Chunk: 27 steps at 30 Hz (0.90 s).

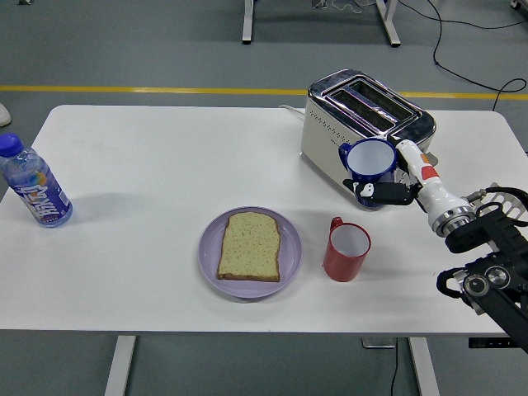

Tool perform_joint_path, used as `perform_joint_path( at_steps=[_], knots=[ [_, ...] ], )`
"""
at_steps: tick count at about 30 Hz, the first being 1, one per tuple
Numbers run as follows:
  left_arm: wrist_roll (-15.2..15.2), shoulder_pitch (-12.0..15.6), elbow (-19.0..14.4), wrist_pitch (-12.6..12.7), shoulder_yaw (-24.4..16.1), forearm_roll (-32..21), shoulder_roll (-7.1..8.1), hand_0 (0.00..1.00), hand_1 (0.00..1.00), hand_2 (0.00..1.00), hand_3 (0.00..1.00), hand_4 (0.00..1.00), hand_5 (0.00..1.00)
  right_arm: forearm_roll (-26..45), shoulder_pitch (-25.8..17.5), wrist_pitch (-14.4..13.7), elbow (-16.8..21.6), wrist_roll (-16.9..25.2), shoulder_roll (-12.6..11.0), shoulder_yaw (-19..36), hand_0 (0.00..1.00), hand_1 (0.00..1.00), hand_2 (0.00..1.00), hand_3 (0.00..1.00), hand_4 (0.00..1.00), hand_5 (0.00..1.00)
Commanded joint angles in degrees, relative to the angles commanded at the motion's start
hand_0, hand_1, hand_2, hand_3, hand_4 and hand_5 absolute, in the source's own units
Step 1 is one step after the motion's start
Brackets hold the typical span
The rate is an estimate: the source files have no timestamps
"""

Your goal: Pick up the cup,pour liquid into bread,place the cup on the desk

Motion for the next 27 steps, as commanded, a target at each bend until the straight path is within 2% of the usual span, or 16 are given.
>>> perform_joint_path(
  at_steps=[9,14,17,27],
  knots=[
    [-0.1,0.1,-0.1,0.1,0.1,-0.2,0.11,0.690,0.756,0.773,0.611,0.396,0.998,-3.4,5.4,1.0,-2.4,-2.3,2.3,-4.4,0.341,0.375,0.511,0.521,0.767,0.002],
    [-0.1,0.1,-0.1,0.2,0.1,-0.2,0.12,0.690,0.756,0.773,0.611,0.396,0.998,-3.9,6.5,1.4,-3.2,-2.9,3.0,-5.3,0.331,0.372,0.509,0.521,0.774,0.002],
    [0.1,0.3,-0.1,0.3,-0.1,0.3,0.10,0.690,0.756,0.773,0.611,0.396,0.998,-5.0,8.5,2.0,-5.1,-4.3,4.7,-7.0,0.331,0.372,0.509,0.521,0.774,0.002],
    [0.4,0.7,-0.2,0.5,-0.8,1.5,0.09,0.690,0.756,0.773,0.611,0.396,0.998,-7.1,11.7,2.9,-8.0,-5.4,6.9,-10.5,0.320,0.362,0.505,0.522,0.778,0.009]
  ],
)
